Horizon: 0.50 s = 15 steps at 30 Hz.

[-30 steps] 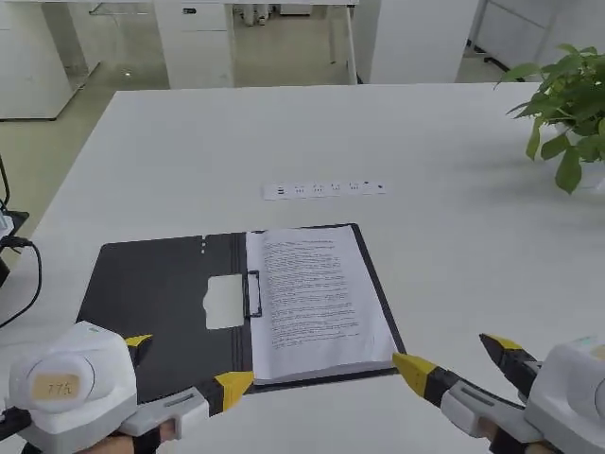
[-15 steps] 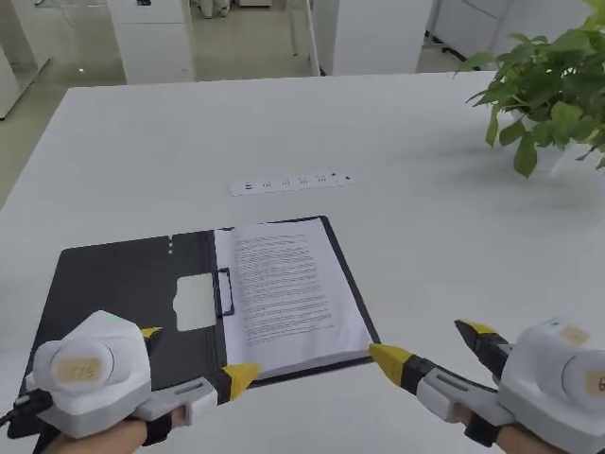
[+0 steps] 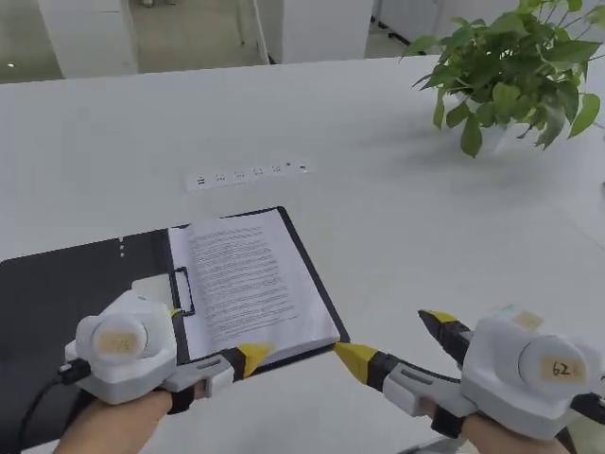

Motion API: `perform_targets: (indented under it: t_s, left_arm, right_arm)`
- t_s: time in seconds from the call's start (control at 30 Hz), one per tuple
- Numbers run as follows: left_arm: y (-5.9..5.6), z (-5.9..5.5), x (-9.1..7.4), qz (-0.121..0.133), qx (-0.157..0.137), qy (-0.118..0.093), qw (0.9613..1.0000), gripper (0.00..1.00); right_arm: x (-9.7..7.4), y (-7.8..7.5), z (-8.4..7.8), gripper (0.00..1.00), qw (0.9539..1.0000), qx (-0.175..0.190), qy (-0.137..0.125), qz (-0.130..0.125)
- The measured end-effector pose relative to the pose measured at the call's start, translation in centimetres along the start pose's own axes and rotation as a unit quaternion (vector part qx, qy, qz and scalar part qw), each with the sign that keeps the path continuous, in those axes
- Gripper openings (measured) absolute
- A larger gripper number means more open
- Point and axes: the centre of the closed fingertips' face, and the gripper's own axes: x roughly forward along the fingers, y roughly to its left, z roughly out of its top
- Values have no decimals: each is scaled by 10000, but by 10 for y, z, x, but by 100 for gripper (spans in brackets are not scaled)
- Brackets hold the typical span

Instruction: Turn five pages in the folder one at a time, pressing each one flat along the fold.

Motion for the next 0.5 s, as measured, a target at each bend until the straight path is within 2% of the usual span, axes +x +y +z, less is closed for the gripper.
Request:
perform_targets:
  t_s: [0.27,0.37,0.5]
  left_arm:
    - [-14,1,35,-95,87,4,9999,73]
    - [-18,3,48,-88,99,-49,9999,72]
    - [-20,-1,61,-1,132,-3,9999,69]
  right_arm:
    - [2,3,0,74,10000,-67,56,8]
    - [4,4,0,74,10000,-51,71,-10]
    - [5,3,1,74,9999,-55,83,-50]
